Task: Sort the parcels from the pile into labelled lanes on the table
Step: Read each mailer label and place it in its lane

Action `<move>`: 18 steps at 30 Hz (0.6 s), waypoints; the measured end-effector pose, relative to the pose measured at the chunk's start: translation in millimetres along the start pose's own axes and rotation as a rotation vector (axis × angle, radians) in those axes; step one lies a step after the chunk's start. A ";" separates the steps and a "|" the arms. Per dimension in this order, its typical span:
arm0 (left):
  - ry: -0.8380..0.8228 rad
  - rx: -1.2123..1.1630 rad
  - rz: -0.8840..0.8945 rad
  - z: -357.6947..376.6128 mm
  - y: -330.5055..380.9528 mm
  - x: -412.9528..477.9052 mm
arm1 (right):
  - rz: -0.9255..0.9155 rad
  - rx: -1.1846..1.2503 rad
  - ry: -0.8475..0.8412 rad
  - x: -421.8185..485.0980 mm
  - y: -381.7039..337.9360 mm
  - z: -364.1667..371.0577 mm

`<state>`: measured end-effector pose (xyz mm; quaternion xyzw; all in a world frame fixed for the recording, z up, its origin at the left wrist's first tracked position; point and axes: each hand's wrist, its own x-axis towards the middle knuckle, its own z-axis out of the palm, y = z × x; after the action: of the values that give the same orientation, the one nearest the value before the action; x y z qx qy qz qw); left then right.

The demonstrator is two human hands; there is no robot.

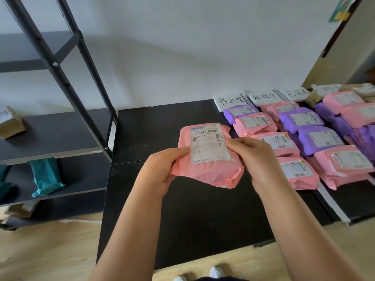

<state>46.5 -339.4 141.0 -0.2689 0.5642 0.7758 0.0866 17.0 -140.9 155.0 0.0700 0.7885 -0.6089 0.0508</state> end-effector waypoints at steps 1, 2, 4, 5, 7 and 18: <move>-0.009 0.021 -0.004 0.9 -1.1 0.9 | 0.000 -0.027 0.002 -1.0 1.8 -0.7; -0.021 0.044 -0.004 2.0 -2.3 1.3 | 0.003 -0.046 0.005 -2.5 3.7 -1.4; -0.064 0.095 0.000 3.8 -6.3 3.6 | 0.010 -0.065 0.011 -5.8 8.2 -2.4; -0.089 0.133 0.001 4.8 -9.1 4.9 | 0.016 -0.068 0.016 -7.8 11.4 -2.7; -0.127 0.224 0.000 7.0 -15.4 7.9 | 0.029 -0.088 0.029 -12.6 18.9 -4.1; -0.265 0.739 0.123 63.6 -46.4 13.0 | 0.063 -0.216 0.325 -38.3 66.7 -61.6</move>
<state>35.5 -266.8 109.7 -0.0828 0.8043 0.5522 0.2032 66.5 -66.6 113.4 0.1864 0.8446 -0.4993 -0.0510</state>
